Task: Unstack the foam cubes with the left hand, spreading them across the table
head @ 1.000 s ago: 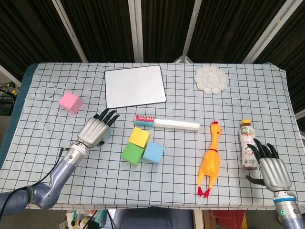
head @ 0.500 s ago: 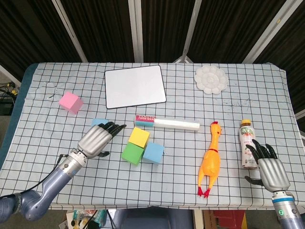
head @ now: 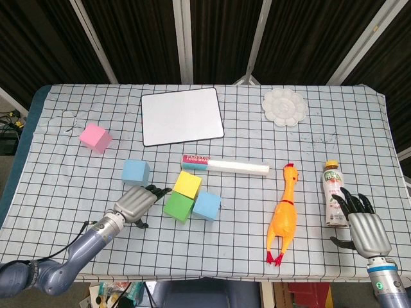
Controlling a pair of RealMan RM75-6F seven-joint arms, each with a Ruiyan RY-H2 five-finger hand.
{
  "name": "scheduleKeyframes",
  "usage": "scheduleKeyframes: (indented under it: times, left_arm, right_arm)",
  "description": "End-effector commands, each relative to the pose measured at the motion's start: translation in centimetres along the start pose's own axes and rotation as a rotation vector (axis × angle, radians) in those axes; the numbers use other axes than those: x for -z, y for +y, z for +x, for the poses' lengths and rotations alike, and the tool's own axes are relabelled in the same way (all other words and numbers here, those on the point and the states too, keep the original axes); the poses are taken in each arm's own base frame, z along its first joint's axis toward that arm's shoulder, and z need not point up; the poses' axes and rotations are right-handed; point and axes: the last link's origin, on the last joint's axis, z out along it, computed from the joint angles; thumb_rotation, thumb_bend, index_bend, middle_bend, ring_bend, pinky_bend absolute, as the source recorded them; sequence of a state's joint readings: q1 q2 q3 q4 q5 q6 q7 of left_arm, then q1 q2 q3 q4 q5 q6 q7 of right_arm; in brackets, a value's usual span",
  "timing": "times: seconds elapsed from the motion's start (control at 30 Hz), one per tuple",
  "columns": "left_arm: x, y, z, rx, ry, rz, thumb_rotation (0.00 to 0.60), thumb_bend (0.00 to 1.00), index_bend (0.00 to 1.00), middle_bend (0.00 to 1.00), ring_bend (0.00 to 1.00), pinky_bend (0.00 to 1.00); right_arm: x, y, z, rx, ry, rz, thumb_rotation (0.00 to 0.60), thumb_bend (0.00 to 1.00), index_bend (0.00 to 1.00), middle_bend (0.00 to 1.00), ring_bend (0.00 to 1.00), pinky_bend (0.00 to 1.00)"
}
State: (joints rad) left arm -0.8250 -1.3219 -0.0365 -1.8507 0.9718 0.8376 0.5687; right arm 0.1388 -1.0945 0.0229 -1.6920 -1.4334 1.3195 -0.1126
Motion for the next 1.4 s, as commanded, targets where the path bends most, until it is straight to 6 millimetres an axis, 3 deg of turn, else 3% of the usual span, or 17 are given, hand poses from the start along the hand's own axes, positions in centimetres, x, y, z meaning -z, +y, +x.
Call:
scheduleKeyframes:
  times: [0.03,0.4,1.07,1.13,1.27,1.4]
  left_arm:
    - [-1.3,1.0,-0.3,0.011,-0.008,-0.026,0.600,0.01,0.09,0.22,0.20,0.44]
    - [-4.5,4.2,0.0,-0.002,0.097,-0.072,0.600,0.01,0.12,0.23,0.20,0.43]
    - [-4.8,6.4,-0.3,-0.016,0.129,-0.158,0.600,0.01,0.13,0.23,0.17,0.40]
    - [-4.7,6.3,-0.3,-0.018,0.137,-0.165,0.600,0.02,0.14,0.24,0.19,0.43]
    - [-4.6,6.0,-0.3,-0.028,0.145,-0.166,0.600,0.11,0.24,0.36,0.40,0.61]
    - [-4.5,5.3,-0.5,-0.041,0.132,-0.151,0.600,0.17,0.26,0.41,0.44,0.64]
  right_arm:
    - [0.0,0.1,0.1,-0.002,0.003,-0.002,0.600,0.02,0.14,0.04,0.14,0.07]
    - [0.1,0.3,0.4,-0.015,0.009,0.004,0.600,0.02,0.14,0.04,0.14,0.07]
    - [0.1,0.0,0.2,-0.010,-0.007,0.018,0.600,0.02,0.15,0.04,0.14,0.07]
    - [0.1,0.0,0.2,-0.012,-0.009,0.019,0.600,0.02,0.15,0.04,0.14,0.07]
    - [0.1,0.0,0.2,-0.017,-0.015,0.020,0.600,0.02,0.15,0.04,0.14,0.07]
    - [0.2,-0.1,0.1,-0.022,-0.024,0.026,0.600,0.02,0.15,0.04,0.14,0.07]
